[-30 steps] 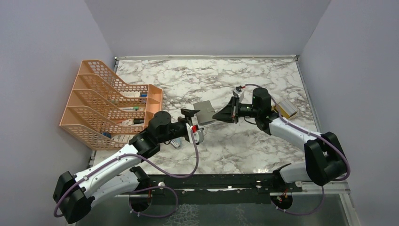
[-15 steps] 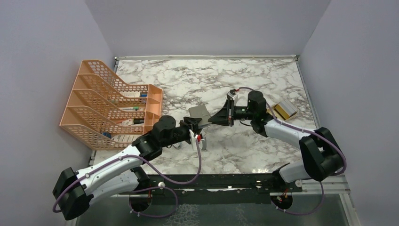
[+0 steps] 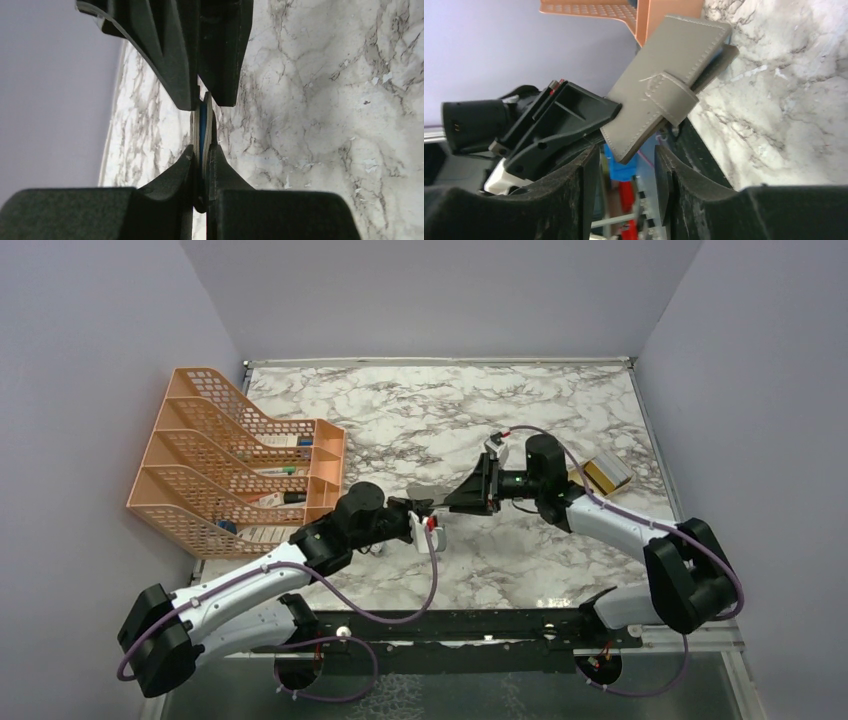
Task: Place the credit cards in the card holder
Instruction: Place the card holder at the center of the board.
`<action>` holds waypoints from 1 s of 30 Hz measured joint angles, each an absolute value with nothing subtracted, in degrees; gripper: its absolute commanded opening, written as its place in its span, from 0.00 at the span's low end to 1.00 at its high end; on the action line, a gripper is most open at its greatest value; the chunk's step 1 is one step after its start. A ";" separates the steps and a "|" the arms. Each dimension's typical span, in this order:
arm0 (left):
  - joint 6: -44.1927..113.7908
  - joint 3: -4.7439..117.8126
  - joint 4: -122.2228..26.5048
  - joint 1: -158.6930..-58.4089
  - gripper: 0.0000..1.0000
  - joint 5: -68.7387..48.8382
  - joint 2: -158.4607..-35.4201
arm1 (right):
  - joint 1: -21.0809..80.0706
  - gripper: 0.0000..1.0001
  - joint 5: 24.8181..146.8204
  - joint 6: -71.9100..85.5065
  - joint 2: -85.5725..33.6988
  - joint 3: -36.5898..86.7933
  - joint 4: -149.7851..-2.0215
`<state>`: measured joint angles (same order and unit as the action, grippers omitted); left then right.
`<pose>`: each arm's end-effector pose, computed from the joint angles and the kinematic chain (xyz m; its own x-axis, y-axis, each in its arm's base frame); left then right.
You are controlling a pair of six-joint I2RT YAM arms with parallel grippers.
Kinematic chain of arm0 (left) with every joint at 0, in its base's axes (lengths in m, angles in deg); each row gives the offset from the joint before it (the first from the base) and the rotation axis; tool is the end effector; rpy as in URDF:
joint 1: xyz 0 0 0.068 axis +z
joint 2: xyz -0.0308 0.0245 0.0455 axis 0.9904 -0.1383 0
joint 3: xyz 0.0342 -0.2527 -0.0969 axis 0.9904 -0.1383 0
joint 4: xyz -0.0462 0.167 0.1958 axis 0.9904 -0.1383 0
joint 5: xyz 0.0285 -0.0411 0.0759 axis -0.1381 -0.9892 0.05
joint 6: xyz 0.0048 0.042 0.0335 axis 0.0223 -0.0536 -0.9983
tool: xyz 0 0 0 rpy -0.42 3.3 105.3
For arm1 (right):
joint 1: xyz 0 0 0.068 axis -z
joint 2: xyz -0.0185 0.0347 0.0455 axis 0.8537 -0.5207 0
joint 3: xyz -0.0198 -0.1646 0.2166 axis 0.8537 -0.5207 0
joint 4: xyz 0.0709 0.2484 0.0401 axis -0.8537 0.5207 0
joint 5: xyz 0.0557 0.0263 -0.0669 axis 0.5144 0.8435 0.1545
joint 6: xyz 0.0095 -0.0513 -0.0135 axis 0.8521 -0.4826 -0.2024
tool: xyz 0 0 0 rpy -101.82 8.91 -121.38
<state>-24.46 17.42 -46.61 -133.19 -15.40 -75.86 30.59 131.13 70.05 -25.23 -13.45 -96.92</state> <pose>0.1311 -0.1761 0.2615 0.5340 0.4821 -0.6945 0.7473 0.1150 0.6544 0.2367 0.1582 0.2124 -0.9934 0.1128 -0.0224 0.0048 0.2353 0.9719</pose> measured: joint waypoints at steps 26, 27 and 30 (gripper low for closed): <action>39.30 38.08 -52.33 -125.69 0.00 -21.94 -100.21 | 30.55 0.65 108.44 33.41 11.11 -14.50 -63.61; 40.43 39.59 -53.41 -125.21 0.00 -23.67 -102.87 | 30.55 0.64 107.76 32.71 10.94 -14.35 -62.63; 41.94 42.78 -57.36 -125.03 0.00 -27.40 -109.69 | 30.55 0.63 105.82 31.29 9.45 -14.00 -59.55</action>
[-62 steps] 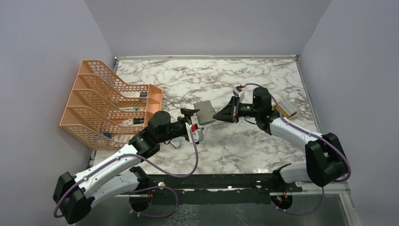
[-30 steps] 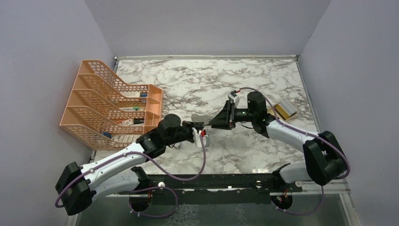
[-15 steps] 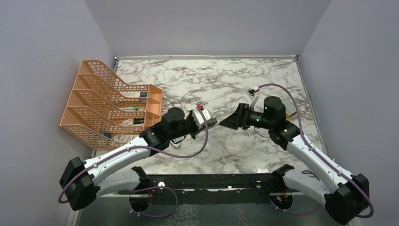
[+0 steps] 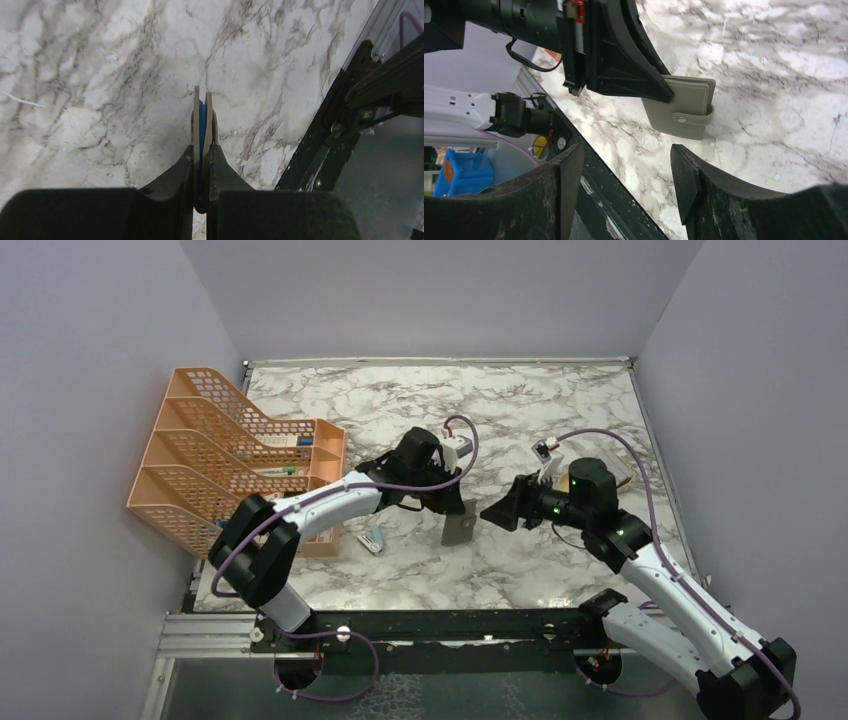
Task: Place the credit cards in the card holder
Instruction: Place the card holder at the center of the board.
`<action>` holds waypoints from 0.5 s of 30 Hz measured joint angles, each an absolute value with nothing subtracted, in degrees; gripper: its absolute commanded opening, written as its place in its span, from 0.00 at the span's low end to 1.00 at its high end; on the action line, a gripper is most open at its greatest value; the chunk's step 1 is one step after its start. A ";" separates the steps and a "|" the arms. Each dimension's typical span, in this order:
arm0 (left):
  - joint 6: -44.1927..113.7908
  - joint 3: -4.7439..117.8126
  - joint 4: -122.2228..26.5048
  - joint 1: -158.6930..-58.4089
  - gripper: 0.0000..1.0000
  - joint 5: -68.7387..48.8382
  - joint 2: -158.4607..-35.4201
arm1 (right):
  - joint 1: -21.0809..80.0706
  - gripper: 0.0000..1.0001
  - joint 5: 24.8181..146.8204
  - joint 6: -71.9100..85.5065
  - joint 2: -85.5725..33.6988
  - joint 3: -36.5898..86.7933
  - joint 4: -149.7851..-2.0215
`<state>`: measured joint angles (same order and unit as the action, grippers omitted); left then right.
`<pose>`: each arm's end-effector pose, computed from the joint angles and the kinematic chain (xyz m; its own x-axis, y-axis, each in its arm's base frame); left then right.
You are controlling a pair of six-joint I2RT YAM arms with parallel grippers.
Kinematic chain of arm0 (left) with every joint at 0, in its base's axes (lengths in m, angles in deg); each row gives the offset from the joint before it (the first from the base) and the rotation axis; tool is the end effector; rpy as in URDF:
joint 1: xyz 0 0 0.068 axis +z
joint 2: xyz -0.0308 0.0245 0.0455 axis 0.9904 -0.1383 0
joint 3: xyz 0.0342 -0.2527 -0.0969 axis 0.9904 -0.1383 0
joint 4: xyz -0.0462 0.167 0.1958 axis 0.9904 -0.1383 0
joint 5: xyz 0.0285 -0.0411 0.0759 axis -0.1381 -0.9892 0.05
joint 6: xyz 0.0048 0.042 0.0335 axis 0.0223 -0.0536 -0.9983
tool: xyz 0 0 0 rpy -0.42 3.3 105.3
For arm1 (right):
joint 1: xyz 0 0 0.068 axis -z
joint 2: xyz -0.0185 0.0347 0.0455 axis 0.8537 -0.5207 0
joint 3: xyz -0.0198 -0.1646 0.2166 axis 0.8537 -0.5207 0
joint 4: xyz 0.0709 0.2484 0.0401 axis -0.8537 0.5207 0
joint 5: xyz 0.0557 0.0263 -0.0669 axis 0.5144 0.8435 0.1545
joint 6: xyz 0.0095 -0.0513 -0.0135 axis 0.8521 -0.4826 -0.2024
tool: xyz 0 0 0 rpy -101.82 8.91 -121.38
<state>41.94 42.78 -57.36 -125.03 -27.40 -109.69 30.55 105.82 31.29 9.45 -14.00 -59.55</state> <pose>0.2371 -0.2420 0.2438 -0.6967 0.2539 -0.6710 0.6796 0.5331 -0.5039 0.1526 0.1002 0.2762 -0.7394 0.1274 -0.6611 -0.4684 0.6080 0.6410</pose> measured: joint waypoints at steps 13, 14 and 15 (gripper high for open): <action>42.33 51.78 -65.99 -120.31 0.48 -34.05 -127.49 | 30.55 0.50 104.85 32.69 2.52 -11.64 -53.10; 42.27 51.83 -66.21 -120.03 0.56 -33.83 -127.55 | 30.55 0.50 104.53 33.11 2.52 -11.64 -52.95; 42.11 51.83 -66.54 -119.83 0.62 -33.48 -127.55 | 30.55 0.49 104.13 33.57 2.52 -11.64 -52.71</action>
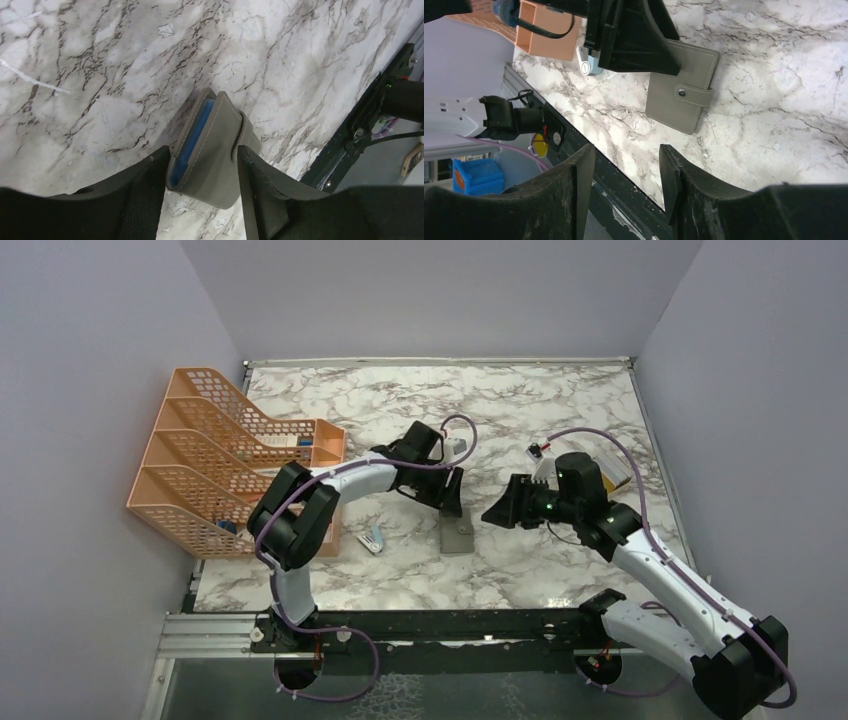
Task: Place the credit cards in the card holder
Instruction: Place the card holder at the center of the board, then open the card holder at the center of the board.
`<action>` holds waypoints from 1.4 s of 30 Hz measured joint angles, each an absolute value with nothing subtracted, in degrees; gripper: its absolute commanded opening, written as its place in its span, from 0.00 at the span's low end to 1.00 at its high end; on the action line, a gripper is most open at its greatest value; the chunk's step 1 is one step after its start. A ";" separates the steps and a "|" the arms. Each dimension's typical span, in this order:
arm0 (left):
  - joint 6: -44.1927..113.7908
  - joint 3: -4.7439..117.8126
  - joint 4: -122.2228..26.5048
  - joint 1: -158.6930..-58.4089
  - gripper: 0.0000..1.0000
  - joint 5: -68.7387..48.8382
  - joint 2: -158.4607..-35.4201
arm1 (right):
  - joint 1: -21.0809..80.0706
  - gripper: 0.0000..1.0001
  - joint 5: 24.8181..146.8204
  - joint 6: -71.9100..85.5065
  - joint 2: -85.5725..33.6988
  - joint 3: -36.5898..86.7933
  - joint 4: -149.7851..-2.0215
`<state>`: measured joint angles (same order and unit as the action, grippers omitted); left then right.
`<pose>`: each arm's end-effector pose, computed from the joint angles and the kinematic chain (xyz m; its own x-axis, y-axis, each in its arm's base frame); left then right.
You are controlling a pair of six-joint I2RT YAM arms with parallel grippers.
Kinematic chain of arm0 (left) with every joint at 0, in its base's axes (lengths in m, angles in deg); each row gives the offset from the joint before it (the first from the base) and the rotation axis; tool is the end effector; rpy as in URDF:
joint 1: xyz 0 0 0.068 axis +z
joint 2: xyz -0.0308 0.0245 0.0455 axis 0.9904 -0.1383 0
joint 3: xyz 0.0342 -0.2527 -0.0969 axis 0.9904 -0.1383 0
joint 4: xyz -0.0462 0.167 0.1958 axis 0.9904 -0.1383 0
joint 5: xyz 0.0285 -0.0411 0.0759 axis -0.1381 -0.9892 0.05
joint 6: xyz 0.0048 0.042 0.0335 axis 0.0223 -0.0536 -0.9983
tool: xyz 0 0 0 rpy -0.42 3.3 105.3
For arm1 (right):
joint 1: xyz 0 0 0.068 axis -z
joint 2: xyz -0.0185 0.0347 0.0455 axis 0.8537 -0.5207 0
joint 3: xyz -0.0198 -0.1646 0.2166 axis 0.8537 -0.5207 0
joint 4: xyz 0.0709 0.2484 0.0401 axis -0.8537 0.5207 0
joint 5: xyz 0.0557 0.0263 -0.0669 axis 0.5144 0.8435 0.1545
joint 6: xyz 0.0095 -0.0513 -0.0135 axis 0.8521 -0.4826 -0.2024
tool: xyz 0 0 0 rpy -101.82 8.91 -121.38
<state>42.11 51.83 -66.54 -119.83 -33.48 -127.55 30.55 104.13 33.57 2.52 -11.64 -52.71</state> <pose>0.2900 -0.2484 0.1759 -0.8592 0.3178 -0.4010 0.5080 0.6237 -0.5941 0.1657 0.1061 0.2588 -0.8512 0.1098 -0.5132 -0.3102 0.6835 0.6608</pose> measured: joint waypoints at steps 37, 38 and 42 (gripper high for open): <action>35.99 27.06 -65.86 -119.61 0.73 5.73 -62.92 | 13.74 0.30 81.14 40.67 -36.49 7.73 -49.21; 35.82 26.76 -65.62 -119.61 0.72 6.63 -61.91 | 13.35 0.30 80.05 40.54 -37.37 8.62 -48.58; 35.27 26.60 -65.16 -119.61 0.72 8.46 -61.13 | 11.60 0.28 76.16 39.66 -40.60 11.31 -46.17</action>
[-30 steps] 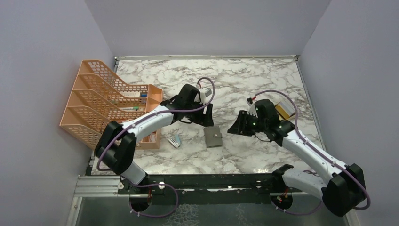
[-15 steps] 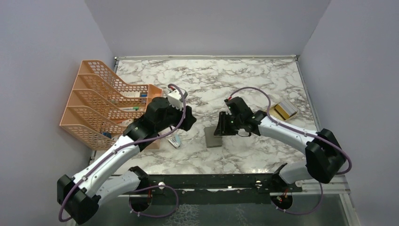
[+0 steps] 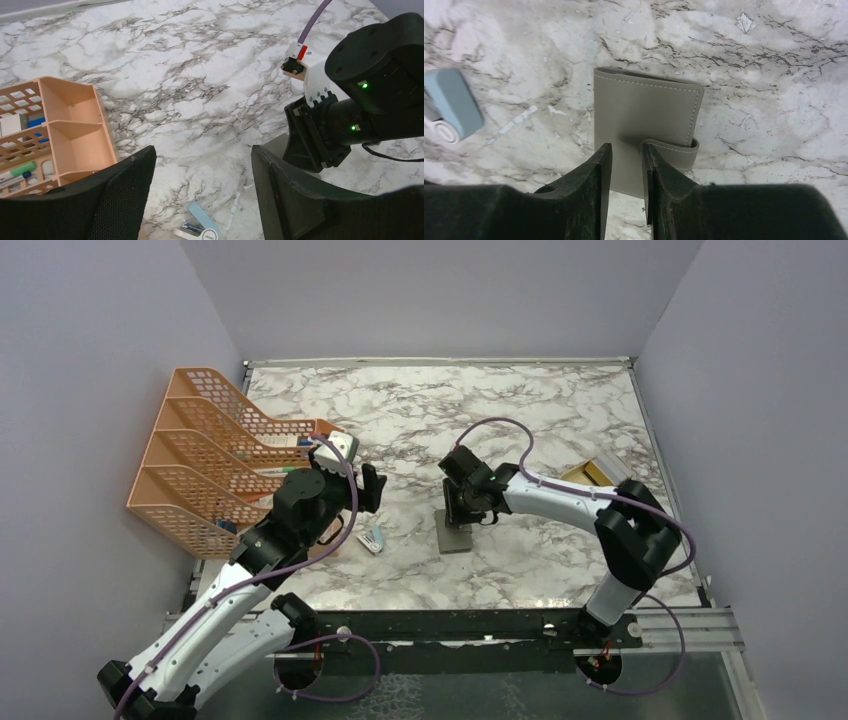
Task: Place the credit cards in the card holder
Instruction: Open the card holder at the center of the board.
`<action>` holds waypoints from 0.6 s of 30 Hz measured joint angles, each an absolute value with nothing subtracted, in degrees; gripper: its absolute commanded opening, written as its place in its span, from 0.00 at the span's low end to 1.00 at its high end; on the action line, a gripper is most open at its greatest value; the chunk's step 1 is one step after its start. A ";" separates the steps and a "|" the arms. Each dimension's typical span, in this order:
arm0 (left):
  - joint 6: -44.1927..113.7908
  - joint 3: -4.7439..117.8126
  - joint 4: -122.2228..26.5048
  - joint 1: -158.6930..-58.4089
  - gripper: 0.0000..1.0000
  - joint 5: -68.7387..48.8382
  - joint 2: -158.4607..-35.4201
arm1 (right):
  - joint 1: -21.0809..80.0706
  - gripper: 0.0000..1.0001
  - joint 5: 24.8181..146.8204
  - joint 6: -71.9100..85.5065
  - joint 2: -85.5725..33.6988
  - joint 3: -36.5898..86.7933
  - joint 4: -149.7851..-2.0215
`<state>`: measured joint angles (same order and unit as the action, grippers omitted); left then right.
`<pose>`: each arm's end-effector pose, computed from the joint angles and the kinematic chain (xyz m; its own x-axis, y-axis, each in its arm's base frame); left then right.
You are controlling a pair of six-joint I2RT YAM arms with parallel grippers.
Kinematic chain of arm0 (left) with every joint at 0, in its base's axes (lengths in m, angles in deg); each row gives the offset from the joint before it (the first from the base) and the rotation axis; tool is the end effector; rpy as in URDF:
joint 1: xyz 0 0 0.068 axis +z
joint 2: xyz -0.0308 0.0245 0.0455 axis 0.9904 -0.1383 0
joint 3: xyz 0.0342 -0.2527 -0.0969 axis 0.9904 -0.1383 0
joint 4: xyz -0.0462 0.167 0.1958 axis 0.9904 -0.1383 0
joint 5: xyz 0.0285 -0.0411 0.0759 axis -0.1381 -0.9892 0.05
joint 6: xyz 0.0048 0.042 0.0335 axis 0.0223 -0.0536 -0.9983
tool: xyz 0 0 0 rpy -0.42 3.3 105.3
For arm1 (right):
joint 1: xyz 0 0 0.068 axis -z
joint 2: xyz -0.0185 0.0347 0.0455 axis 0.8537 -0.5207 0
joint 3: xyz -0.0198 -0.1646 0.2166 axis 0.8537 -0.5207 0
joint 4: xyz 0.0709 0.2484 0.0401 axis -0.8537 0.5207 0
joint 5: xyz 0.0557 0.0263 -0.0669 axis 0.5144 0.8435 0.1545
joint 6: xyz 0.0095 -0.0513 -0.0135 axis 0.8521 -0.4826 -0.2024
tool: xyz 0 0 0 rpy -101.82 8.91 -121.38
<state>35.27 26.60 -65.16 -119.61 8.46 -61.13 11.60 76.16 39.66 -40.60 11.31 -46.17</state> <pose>0.1346 -0.0956 0.3292 -0.2653 -0.0552 -0.9626 0.4175 0.8933 -0.1663 0.2264 0.2413 0.1906 -0.9327 -0.0649 -0.3549 -0.1627 0.9537 0.2531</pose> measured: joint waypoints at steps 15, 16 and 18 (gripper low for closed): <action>34.64 26.60 -65.16 -119.61 0.72 9.77 -61.54 | 6.15 0.27 62.04 39.25 -47.62 18.00 -36.36; 34.62 26.60 -65.16 -119.61 0.72 9.77 -61.54 | 6.09 0.27 61.42 39.32 -47.62 18.04 -35.62; 34.62 26.60 -65.16 -119.61 0.72 9.77 -61.48 | 6.09 0.27 60.83 39.34 -47.59 18.13 -34.65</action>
<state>34.62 26.60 -65.16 -119.61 9.77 -61.48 6.09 60.83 39.34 -47.59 18.13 -34.65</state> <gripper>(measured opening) 0.723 0.272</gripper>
